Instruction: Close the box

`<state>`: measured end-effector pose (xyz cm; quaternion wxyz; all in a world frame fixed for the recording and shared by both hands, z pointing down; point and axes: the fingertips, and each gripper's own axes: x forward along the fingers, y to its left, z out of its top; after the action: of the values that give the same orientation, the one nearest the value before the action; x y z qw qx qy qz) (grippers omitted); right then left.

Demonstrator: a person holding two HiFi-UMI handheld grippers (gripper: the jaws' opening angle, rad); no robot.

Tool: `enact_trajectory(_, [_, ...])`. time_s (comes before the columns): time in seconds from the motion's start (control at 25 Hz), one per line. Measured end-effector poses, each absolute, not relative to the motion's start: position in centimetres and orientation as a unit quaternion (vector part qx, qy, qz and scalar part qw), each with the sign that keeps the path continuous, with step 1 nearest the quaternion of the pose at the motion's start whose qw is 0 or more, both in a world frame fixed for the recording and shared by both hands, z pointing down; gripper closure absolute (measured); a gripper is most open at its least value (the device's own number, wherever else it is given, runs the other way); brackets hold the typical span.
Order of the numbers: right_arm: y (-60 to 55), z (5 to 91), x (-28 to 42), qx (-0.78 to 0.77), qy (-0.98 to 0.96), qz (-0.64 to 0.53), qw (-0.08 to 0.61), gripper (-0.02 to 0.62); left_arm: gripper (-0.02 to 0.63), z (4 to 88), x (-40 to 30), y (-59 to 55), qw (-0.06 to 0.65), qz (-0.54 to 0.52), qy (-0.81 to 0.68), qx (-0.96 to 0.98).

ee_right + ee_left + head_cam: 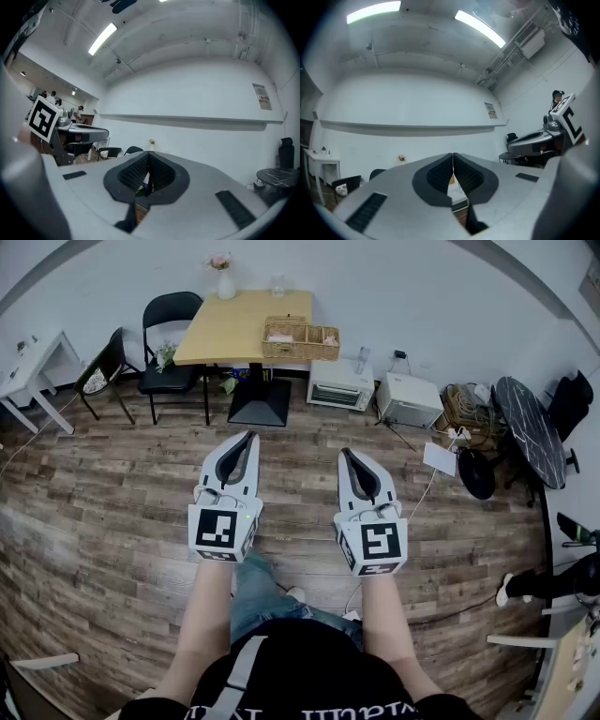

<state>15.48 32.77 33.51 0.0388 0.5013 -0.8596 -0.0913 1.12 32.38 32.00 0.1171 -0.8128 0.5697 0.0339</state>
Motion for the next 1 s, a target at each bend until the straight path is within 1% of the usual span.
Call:
enact_trajectory(0.24, [33.0, 32.2, 15.9, 0.5, -0.86, -0.098, 0.031, 0.581, 0.594, 31.1, 1.5, 32.7, 0.129, 0.026, 0.571, -0.81])
enact_trajectory(0.4, [32.4, 32.3, 16.1, 0.506, -0.858, -0.086, 0.019, 0.581, 0.592, 31.9, 1.8, 32.2, 0.124, 0.013, 0.56, -0.819])
enact_trajectory(0.52, [31.6, 32.2, 16.3, 0.517, -0.852, -0.079, 0.008, 0.581, 0.585, 32.7, 2.1, 31.5, 0.101, 0.004, 0.543, -0.834])
enact_trajectory(0.56, [31.4, 32.3, 16.2, 0.52, -0.851, -0.079, 0.01, 0.58, 0.501, 33.1, 2.1, 31.2, 0.09, 0.002, 0.535, -0.84])
enact_trajectory(0.6, [31.1, 32.4, 16.1, 0.522, -0.849, -0.08, 0.013, 0.581, 0.33, 33.3, 2.1, 30.8, 0.08, 0.0, 0.527, -0.846])
enact_trajectory(0.64, [30.7, 32.5, 15.9, 0.523, -0.849, -0.081, 0.015, 0.58, 0.264, 33.5, 2.0, 30.4, 0.075, -0.003, 0.522, -0.85])
enact_trajectory(1.0, [23.9, 33.1, 13.6, 0.541, -0.838, -0.071, 0.031, 0.58, 0.262, 33.6, -2.0, 23.0, 0.066, 0.004, 0.529, -0.846])
